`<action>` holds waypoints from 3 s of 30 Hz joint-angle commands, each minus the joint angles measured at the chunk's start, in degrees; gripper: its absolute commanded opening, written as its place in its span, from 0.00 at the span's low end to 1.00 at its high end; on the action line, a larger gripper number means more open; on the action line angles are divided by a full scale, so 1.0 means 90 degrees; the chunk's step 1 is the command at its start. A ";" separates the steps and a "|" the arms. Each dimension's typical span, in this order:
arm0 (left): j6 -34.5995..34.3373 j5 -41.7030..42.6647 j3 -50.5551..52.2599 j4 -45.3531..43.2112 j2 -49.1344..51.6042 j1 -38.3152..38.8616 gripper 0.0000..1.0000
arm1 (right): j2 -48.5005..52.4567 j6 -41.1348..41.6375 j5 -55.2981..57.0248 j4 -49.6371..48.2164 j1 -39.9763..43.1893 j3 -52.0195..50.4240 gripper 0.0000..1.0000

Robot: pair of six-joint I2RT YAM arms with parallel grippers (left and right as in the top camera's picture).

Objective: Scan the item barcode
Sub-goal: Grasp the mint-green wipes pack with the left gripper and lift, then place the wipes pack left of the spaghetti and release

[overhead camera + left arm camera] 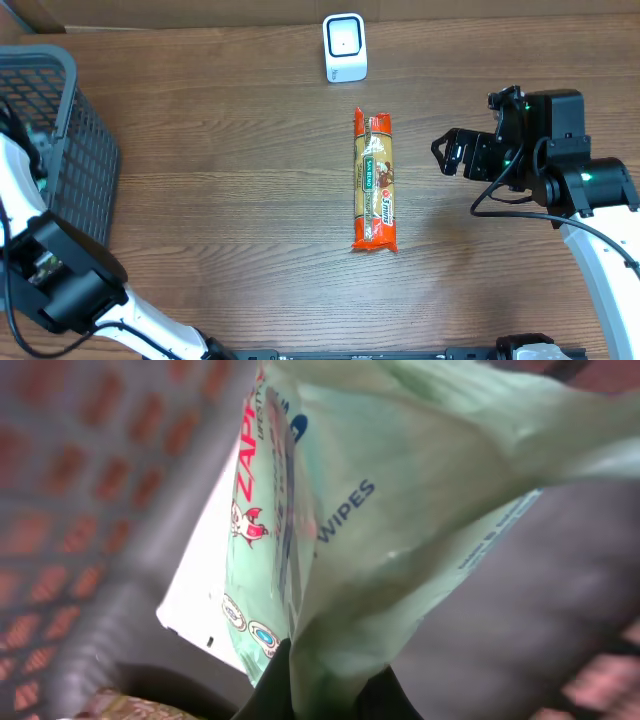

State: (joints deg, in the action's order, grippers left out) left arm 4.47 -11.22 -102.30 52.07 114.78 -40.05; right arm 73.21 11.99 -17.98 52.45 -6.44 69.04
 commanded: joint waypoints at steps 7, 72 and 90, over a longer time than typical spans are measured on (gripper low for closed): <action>-0.0522 0.0389 -0.0665 0.0000 -0.1569 0.0034 0.04 | -0.0046 0.0022 -0.0012 -0.0039 -0.0034 0.0117 1.00; -0.2761 0.3264 0.1732 0.1056 -0.0396 0.6615 0.66 | -0.0046 0.0022 -0.0012 0.0333 -0.0034 0.0117 1.00; -0.2045 0.1960 -0.4405 0.4818 -0.0648 0.4279 1.00 | -0.0046 0.0019 -0.0012 0.0352 -0.0034 0.0117 1.00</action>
State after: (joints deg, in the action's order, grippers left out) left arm -14.94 11.07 -134.63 92.38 110.59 4.71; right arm 73.21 11.99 -18.00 55.75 -6.44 69.04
